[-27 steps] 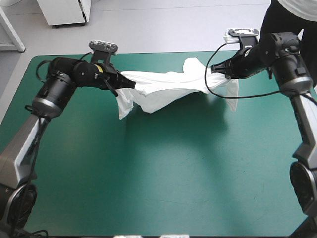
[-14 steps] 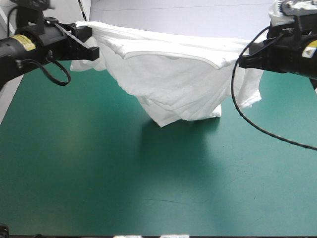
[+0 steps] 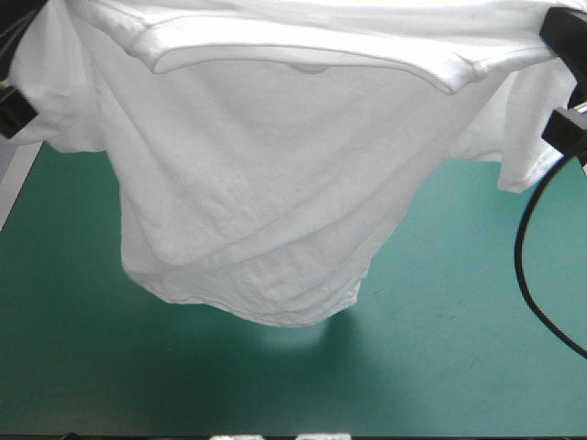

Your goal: Fold the cloth

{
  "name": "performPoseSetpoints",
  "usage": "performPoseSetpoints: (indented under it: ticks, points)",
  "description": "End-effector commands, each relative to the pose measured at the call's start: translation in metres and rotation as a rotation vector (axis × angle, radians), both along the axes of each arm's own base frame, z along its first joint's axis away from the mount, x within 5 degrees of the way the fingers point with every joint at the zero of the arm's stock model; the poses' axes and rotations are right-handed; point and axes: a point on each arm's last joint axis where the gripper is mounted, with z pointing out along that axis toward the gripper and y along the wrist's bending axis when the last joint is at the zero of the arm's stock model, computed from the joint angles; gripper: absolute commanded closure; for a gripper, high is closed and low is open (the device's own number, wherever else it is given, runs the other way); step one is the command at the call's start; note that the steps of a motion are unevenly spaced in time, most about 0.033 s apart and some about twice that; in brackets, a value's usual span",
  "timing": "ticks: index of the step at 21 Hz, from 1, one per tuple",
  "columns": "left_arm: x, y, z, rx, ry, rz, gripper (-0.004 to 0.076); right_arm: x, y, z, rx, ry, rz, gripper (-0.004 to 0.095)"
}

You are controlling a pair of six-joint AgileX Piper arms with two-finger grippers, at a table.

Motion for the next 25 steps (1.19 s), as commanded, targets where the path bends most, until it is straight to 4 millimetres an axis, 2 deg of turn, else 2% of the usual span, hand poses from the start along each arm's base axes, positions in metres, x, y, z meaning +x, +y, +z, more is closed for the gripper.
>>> performPoseSetpoints:
  ticks: [1,2,6,8,9,10,11,12,13,14,16,19,23,25]
  points:
    - [-0.02,0.006,0.014,-0.072,-0.119,-0.012,0.0734,-0.015,-0.003,0.015,0.044,-0.143,-0.009,0.0923]
    - [-0.02,0.006,0.014,-0.07,-0.118,-0.012,0.0734,-0.015,-0.004,0.016,0.047,-0.152,-0.013,0.0923]
    - [-0.001,0.0,0.007,-0.036,-0.053,-0.011,0.0734,0.01,-0.002,0.009,0.048,-0.07,-0.038,0.0923]
    - [0.045,-0.016,-0.014,0.041,0.103,-0.003,0.0734,0.056,0.005,-0.007,0.018,0.08,-0.046,0.0923]
    - [0.06,-0.02,-0.021,0.06,0.149,0.003,0.0734,0.066,0.007,-0.011,0.015,0.116,-0.045,0.0923]
    - [0.091,-0.028,-0.038,0.102,0.246,0.026,0.0734,0.094,0.011,-0.021,0.012,0.192,-0.045,0.0923]
    - [0.103,-0.032,-0.045,0.115,0.285,0.031,0.0734,0.108,0.014,-0.026,0.012,0.223,-0.046,0.0923]
    - [0.135,-0.041,-0.065,0.154,0.372,0.049,0.0734,0.135,0.018,-0.037,0.0,0.276,-0.051,0.0923]
    - [0.148,-0.044,-0.074,0.174,0.403,0.066,0.0734,0.151,0.02,-0.044,-0.006,0.307,-0.052,0.0923]
    - [0.18,-0.053,-0.097,0.214,0.482,0.085,0.0734,0.186,0.026,-0.063,-0.014,0.382,-0.054,0.0923]
    - [0.222,-0.064,-0.131,0.264,0.589,0.109,0.0734,0.228,0.033,-0.09,-0.027,0.477,-0.058,0.0924]
    - [0.284,-0.082,-0.189,0.327,0.721,0.141,0.0734,0.295,0.044,-0.145,-0.043,0.643,-0.066,0.0925]
    - [0.346,-0.099,-0.267,0.394,0.847,0.17,0.0734,0.361,0.054,-0.224,-0.108,0.817,-0.07,0.0925]
    - [0.361,-0.102,-0.29,0.404,0.877,0.172,0.0734,0.379,0.056,-0.25,-0.132,0.861,-0.083,0.0925]
